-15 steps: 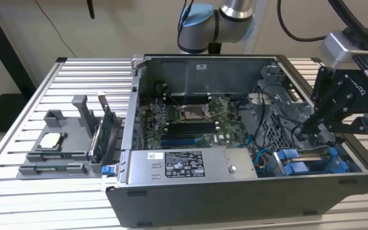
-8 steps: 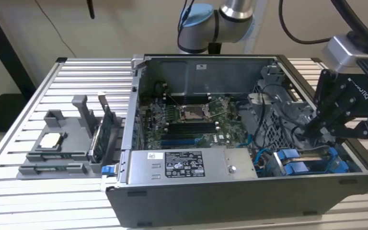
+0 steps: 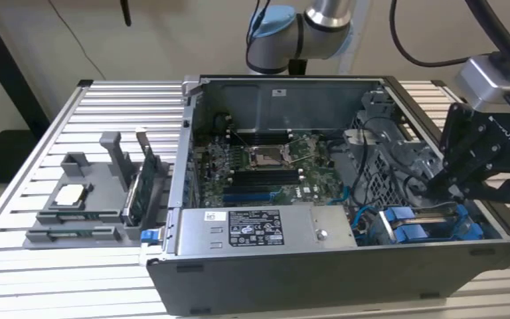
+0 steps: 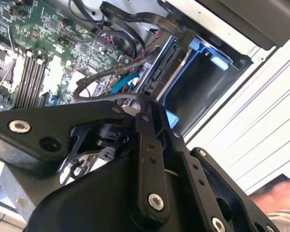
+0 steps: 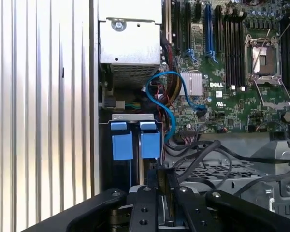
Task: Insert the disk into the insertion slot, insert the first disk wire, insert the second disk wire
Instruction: 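Insert the first disk wire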
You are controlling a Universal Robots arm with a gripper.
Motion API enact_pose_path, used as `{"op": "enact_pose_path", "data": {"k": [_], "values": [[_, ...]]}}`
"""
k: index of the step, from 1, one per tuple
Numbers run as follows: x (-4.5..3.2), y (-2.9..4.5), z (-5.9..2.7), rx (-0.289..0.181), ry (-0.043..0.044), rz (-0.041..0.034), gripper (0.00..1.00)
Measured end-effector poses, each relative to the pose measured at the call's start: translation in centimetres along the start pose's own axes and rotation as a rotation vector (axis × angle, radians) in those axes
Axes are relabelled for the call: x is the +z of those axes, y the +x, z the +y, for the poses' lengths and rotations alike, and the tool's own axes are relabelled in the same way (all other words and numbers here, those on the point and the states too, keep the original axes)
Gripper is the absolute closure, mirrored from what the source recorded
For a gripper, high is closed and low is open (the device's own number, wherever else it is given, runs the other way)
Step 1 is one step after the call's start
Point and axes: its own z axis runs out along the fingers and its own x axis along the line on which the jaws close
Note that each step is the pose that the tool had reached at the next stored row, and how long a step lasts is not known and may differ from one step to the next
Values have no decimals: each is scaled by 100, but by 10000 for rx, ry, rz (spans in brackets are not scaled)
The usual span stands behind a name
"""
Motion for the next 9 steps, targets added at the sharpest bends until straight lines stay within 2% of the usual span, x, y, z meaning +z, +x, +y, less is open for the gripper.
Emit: {"op": "enact_pose_path", "data": {"k": [5, 8, 9], "values": [[14, 18, -2, -6, 35, -3, 81], [42, 23, -5, 5, 79, 185, 81], [58, 25, -6, 9, 126, 292, 81]]}}
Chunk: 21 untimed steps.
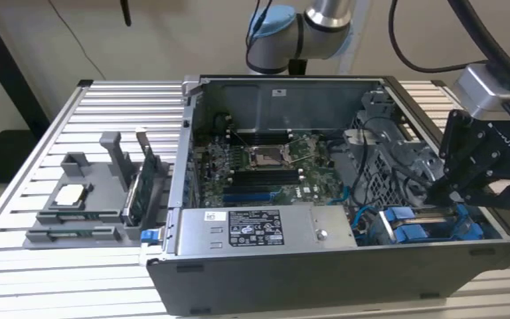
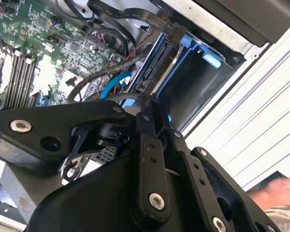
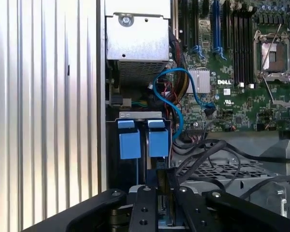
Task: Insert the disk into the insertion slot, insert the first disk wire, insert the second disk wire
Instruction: 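Insert the first disk wire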
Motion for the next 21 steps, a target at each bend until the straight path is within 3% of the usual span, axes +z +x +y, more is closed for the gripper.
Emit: {"op": "enact_pose_path", "data": {"k": [1, 3, 8, 9, 21], "values": [[28, 3, -3, -1, 46, 20, 81], [37, 4, -4, 47, 27, 18, 81], [36, 4, -14, 156, -482, 27, 81], [36, 3, -15, 168, -548, 30, 81], [42, 4, -34, 169, -558, 27, 81]]}}
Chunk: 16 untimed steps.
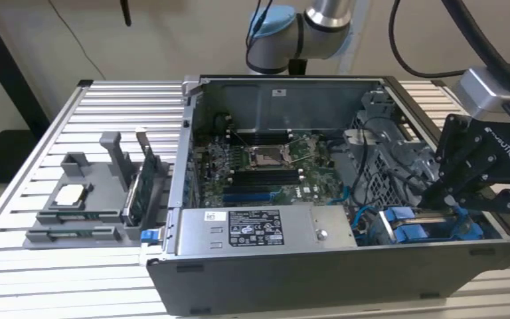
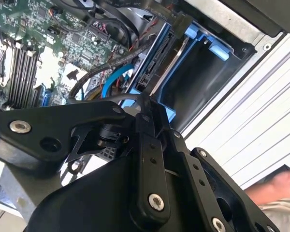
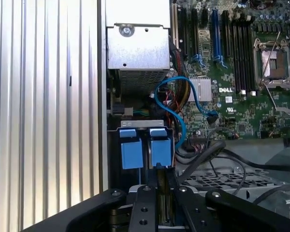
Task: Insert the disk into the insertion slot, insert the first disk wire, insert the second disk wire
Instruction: 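Insert the first disk wire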
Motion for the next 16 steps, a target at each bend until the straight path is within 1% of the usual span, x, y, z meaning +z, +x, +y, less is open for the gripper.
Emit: {"op": "enact_pose_path", "data": {"k": [2, 5, 7, 11, 12, 16], "values": [[0, 0, -7, -6, 67, 0, 81], [10, 1, -23, -29, 227, -7, 81], [20, 2, -34, -49, 354, -10, 81], [36, 3, -66, -104, 638, -16, 81], [40, 3, -69, -109, 668, -17, 81], [41, 3, -70, -109, 669, -16, 81]]}}
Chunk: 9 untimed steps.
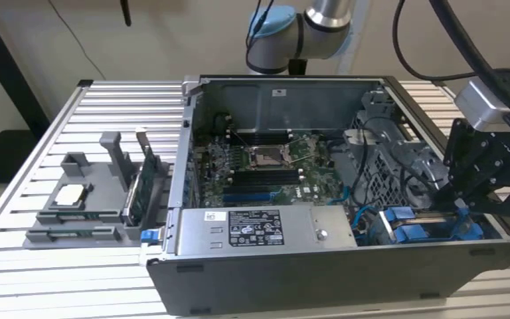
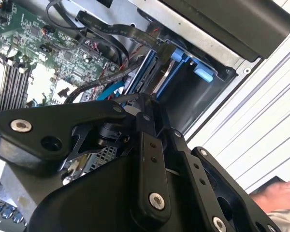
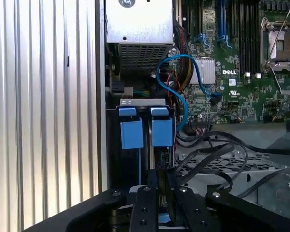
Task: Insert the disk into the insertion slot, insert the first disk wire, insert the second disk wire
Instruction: 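Insert the first disk wire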
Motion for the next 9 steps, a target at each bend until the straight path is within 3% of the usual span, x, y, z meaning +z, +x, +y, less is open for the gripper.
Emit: {"op": "enact_pose_path", "data": {"k": [4, 9], "values": [[4, 0, -1, 0, 4, 6, 81], [22, -6, -4, -3, 83, 87, 81]]}}
